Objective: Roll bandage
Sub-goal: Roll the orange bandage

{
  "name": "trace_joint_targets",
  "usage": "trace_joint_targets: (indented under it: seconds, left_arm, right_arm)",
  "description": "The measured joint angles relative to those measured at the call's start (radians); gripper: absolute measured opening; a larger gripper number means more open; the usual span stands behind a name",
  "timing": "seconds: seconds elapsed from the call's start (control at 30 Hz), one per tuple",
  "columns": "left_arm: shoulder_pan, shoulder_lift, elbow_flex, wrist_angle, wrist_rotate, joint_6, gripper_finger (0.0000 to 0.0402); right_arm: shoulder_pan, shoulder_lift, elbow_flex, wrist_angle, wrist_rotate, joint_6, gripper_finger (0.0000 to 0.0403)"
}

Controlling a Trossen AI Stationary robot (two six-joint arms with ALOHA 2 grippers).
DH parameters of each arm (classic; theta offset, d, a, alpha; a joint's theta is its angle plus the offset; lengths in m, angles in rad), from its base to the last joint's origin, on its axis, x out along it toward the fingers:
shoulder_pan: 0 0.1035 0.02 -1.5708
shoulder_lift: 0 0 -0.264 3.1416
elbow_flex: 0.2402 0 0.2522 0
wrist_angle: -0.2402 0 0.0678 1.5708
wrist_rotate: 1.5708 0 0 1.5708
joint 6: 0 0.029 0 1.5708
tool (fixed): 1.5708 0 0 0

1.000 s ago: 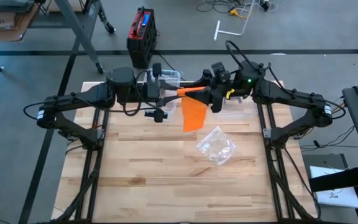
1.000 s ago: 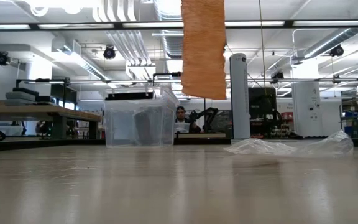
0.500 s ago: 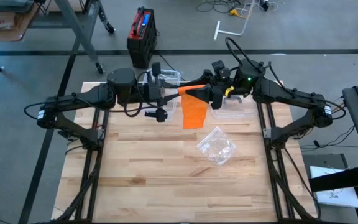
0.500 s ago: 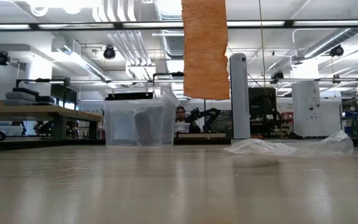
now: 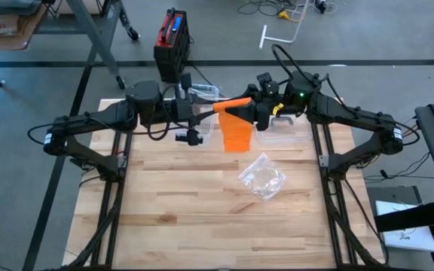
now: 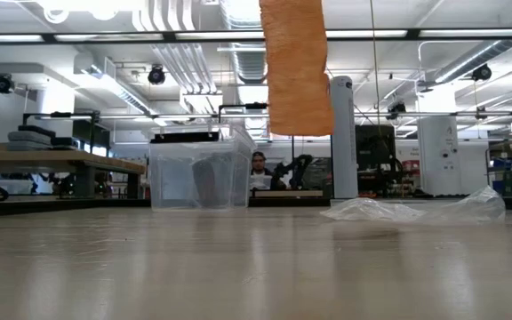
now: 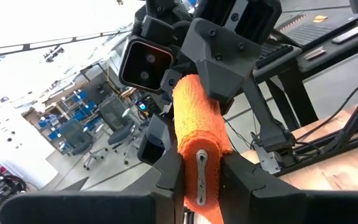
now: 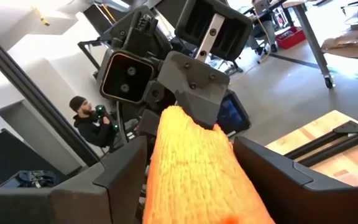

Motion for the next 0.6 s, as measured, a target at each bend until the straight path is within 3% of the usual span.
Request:
trace_joint_targets:
  seconds: [0.6]
  left_arm:
    - [-0.003,0.023,0.002,0.014,-0.081,0.131,0.0062]
  right_arm:
    - [-0.006,0.000,0.000,-0.031,0.017,0.060,0.0196]
